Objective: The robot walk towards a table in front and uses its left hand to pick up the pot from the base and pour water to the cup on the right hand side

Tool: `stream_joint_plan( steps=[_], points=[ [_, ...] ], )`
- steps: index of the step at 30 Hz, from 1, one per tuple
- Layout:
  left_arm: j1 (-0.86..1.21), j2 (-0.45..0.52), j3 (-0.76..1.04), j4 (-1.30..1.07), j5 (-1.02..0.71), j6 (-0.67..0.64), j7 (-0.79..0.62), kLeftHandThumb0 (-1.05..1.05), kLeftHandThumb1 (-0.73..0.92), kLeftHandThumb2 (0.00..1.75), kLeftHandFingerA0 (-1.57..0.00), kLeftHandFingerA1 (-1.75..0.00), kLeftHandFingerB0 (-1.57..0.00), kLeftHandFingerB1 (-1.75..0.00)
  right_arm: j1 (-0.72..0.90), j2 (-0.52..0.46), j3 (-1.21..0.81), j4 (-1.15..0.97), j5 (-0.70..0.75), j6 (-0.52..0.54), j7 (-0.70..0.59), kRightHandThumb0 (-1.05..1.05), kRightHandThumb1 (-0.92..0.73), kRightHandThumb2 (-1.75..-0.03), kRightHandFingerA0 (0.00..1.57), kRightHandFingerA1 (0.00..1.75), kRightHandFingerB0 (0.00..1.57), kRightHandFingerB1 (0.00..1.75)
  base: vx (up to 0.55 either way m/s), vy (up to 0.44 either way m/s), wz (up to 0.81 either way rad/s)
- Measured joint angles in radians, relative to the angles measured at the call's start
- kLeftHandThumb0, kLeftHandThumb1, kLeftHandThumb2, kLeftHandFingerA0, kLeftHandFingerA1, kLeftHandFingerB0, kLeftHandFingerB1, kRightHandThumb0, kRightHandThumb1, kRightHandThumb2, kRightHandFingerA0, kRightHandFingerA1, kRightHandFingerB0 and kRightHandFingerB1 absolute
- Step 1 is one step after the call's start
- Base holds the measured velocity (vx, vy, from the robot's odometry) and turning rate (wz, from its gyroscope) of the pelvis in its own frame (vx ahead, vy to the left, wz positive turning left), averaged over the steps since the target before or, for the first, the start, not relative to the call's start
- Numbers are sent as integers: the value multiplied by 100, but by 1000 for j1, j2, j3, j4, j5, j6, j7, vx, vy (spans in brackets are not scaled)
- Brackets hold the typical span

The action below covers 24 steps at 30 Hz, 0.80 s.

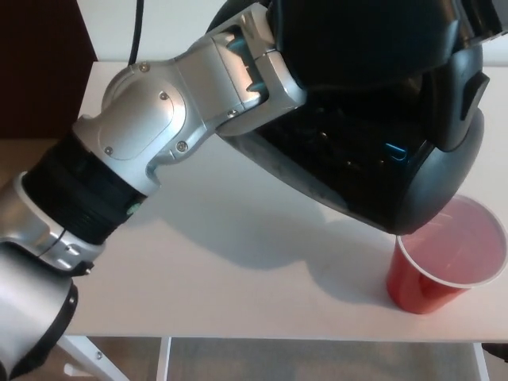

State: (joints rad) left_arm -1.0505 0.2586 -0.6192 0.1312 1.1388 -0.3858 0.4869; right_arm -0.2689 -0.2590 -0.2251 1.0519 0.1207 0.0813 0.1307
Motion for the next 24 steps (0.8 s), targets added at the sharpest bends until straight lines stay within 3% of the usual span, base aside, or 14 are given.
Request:
stream_joint_plan(
  steps=[1, 7, 8, 11, 12, 13, 14, 17, 18, 20, 23, 24],
  points=[
    [-2, 0, 0, 3, 0, -3, 5, -27, 56, 56, -111, -160, -99, -77, 0, 0, 0, 0, 0, -1, 1, -27, -62, -72, 45, 70, 49, 71, 0, 0, 0],
    [-7, 0, 0, 6, 6, -17, 13, -27, 56, 57, -111, -160, -100, -75, -1, 0, 4, -1, -1, -4, 6, -27, -61, -72, 42, 69, 48, 70, 0, 0, 0],
    [-7, 0, 0, 6, 6, -19, 13, -36, 45, 63, -115, -147, -97, -68, -1, 0, 4, -1, -1, -4, 7, -25, -59, -73, 42, 69, 49, 71, 0, 0, 0],
    [-7, -1, 0, 6, 7, -20, 16, -36, 45, 63, -115, -147, -97, -68, -1, 0, 2, 0, 0, -7, 8, -25, -59, -73, 42, 69, 49, 71, 0, 0, 0],
    [-7, -2, 0, 6, 8, -20, 17, -28, 51, 57, -104, -170, -92, -109, -1, 0, 1, 0, 0, -7, 9, -28, -62, -70, 46, 70, 48, 69, 0, 0, 0],
    [-3, -9, 5, 5, 5, -20, 16, -28, 51, 57, -104, -170, -92, -109, -1, 0, 1, 0, 0, -8, 9, -28, -62, -70, 46, 70, 48, 69, 0, 0, 0],
    [7, -22, 16, 3, -3, -19, 11, -25, 57, 59, -99, -175, -71, -174, -1, 0, 2, 0, 0, -8, 10, -28, -63, -71, 46, 70, 48, 69, 0, 0, 0],
    [85, -95, 72, -9, -51, 1, -20, -25, 57, 59, -99, -175, -71, -174, -1, 0, 5, 0, -1, -8, 10, -28, -63, -71, 46, 70, 48, 69, 0, 0, 0],
    [103, -112, 85, -12, -63, 5, -30, -21, 60, 59, -89, -175, -67, -175, -1, 0, 6, 0, -1, -8, 10, -28, -61, -72, 46, 70, 55, 76, 0, 0, 0],
    [137, -155, 110, -23, -91, 18, -53, -19, 62, 58, -83, -175, -59, -175, -1, 0, 7, 0, -1, -8, 10, -27, -61, -72, 46, 70, 55, 77, 0, 0, 0],
    [171, -217, 147, -42, -129, 43, -87, -19, 62, 58, -83, -175, -59, -175, -1, 0, 8, 0, -1, -8, 10, -27, -61, -72, 46, 70, 55, 77, 0, 0, 0],
    [184, -239, 162, -49, -143, 53, -102, -27, 60, 57, -85, -174, -72, -164, -1, 0, 8, 0, -1, -8, 10, -27, -58, -72, 47, 72, 50, 73, 0, 0, 0]
  ],
)
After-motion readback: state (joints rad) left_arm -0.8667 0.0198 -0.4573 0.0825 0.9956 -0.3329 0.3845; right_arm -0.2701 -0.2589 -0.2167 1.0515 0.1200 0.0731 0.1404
